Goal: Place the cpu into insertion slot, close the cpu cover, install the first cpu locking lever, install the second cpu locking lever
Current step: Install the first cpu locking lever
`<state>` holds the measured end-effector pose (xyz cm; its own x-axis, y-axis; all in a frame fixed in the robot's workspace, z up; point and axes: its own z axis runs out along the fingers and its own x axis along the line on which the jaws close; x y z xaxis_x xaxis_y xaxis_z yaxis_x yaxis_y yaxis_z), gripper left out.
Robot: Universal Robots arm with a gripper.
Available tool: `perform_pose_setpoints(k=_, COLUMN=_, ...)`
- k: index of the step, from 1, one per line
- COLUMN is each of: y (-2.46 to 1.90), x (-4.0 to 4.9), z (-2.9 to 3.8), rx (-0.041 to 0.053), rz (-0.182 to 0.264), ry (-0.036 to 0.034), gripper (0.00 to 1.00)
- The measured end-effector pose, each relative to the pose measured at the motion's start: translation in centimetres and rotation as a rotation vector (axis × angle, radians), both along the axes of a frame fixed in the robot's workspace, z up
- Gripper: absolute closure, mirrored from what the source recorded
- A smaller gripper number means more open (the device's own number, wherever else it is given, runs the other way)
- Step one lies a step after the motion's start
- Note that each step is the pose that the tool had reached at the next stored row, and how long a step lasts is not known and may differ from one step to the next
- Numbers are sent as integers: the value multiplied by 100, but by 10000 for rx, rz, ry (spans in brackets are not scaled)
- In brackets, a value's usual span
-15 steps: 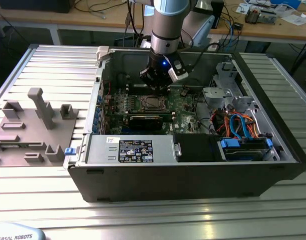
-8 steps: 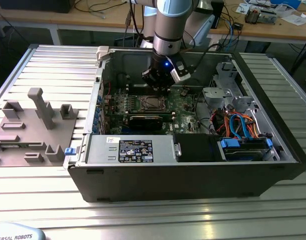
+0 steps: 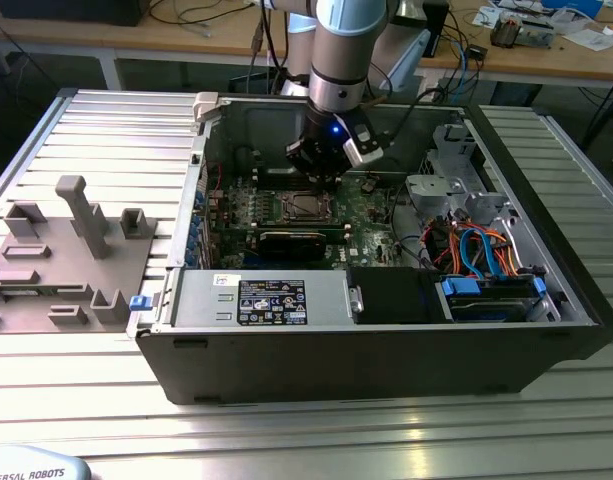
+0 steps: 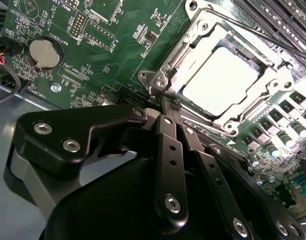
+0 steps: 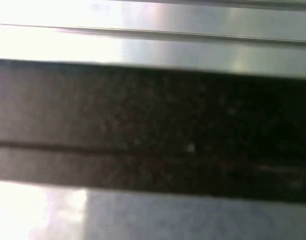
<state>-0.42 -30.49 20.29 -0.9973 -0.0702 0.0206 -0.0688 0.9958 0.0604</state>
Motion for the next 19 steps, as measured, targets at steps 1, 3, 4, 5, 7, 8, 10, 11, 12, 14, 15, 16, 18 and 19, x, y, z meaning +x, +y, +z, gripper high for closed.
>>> perform_pose_setpoints(k=1, y=0, x=0, z=0, rx=0, rz=-1, ry=0, gripper=89)
perform_pose_setpoints(k=3, y=-2, x=0, z=1, rx=-4, rz=0, ry=1, gripper=89)
perform_pose_setpoints(k=4, y=-2, x=-1, z=3, rx=-4, rz=-1, ry=2, gripper=89)
perform_pose_setpoints(k=5, y=-2, x=-1, z=7, rx=-5, rz=0, ry=-1, gripper=89)
perform_pose_setpoints(k=7, y=-1, x=-11, z=9, rx=1, rz=1, ry=-15, gripper=89)
perform_pose_setpoints(k=8, y=-1, x=-28, z=9, rx=0, rz=0, ry=-26, gripper=89)
perform_pose_setpoints(k=10, y=-2, x=-77, z=11, rx=-3, rz=0, ry=-56, gripper=89)
perform_pose_setpoints(k=11, y=-2, x=-98, z=11, rx=-4, rz=1, ry=-71, gripper=89)
perform_pose_setpoints(k=12, y=-2, x=-127, z=12, rx=-4, rz=-1, ry=-93, gripper=89)
perform_pose_setpoints(k=14, y=-2, x=-171, z=17, rx=-3, rz=-1, ry=-142, gripper=89)
perform_pose_setpoints(k=15, y=-2, x=-178, z=24, rx=-3, rz=-1, ry=-154, gripper=89)
perform_pose_setpoints(k=16, y=-1, x=-182, z=33, rx=-2, rz=-1, ry=-163, gripper=89)
perform_pose_setpoints(k=18, y=-1, x=-186, z=44, rx=-2, rz=-1, ry=-174, gripper=89)
perform_pose_setpoints(k=19, y=0, x=-187, z=45, rx=-1, rz=0, ry=-176, gripper=89)
